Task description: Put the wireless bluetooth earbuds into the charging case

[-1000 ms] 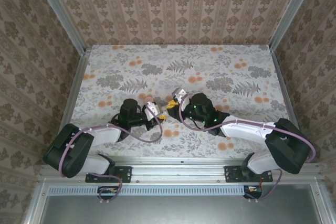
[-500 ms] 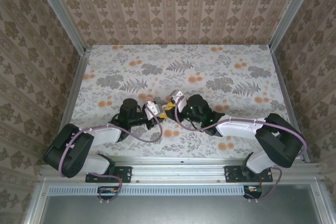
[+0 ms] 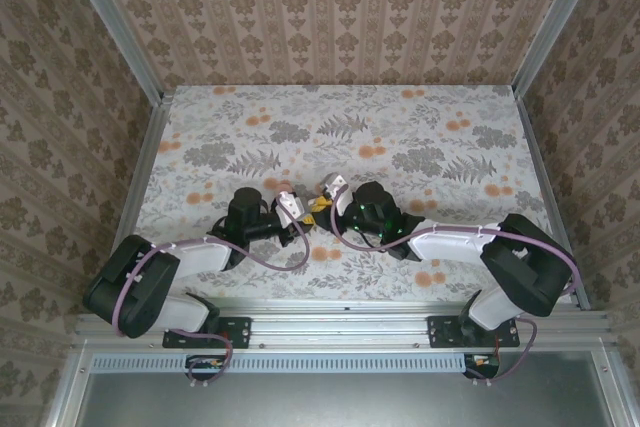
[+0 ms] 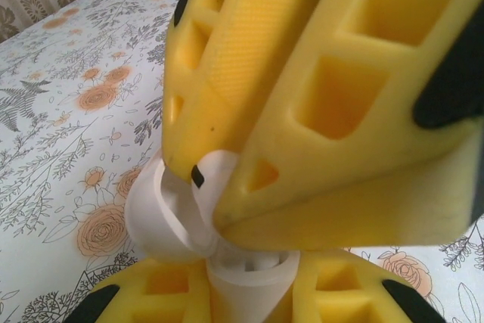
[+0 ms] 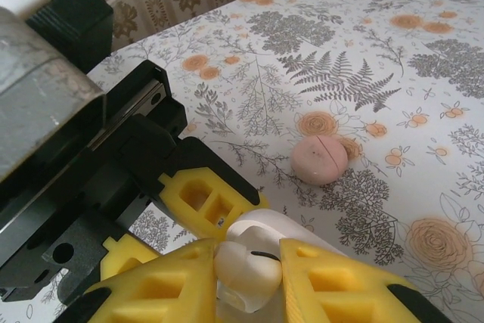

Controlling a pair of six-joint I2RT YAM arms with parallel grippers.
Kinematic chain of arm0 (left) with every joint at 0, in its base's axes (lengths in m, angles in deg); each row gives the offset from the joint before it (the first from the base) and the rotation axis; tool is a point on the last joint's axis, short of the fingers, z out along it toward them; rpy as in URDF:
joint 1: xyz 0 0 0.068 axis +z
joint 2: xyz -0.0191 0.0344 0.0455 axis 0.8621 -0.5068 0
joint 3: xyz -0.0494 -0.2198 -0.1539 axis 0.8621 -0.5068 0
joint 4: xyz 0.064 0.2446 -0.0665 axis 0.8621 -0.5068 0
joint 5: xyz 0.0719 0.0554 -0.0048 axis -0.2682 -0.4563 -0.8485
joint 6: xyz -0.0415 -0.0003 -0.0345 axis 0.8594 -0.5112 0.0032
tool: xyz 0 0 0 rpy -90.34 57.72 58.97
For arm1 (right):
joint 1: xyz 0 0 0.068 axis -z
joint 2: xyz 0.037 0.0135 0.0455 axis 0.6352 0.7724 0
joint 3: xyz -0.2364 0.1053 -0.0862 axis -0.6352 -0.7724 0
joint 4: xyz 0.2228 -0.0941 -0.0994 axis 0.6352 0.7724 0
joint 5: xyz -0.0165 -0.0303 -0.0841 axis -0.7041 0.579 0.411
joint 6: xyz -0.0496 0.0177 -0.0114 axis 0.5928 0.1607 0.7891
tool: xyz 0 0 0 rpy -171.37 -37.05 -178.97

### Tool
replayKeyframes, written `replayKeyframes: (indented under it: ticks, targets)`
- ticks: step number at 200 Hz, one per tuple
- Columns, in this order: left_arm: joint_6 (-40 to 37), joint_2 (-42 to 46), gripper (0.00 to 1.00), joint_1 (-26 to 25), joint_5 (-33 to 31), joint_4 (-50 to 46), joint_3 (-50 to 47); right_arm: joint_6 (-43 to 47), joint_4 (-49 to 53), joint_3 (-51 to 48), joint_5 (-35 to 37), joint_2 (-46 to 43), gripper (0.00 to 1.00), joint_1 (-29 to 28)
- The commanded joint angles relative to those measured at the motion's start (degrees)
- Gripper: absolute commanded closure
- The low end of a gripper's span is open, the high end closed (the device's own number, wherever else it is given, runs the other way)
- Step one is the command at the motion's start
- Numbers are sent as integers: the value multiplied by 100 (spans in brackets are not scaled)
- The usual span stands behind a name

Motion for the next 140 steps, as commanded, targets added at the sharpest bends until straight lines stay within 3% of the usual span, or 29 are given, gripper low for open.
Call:
replayKeyframes:
  ticks: [1, 23, 140]
  targets:
    - [81, -18, 94, 30, 149, 223, 65, 42, -17, 118, -182, 146, 75, -53]
    - [81, -1, 94, 30, 149, 222, 73, 44, -15, 139, -233, 167, 74, -60]
    - [160, 43, 97, 46, 325, 179, 100, -305, -56, 87, -143, -135, 48, 7]
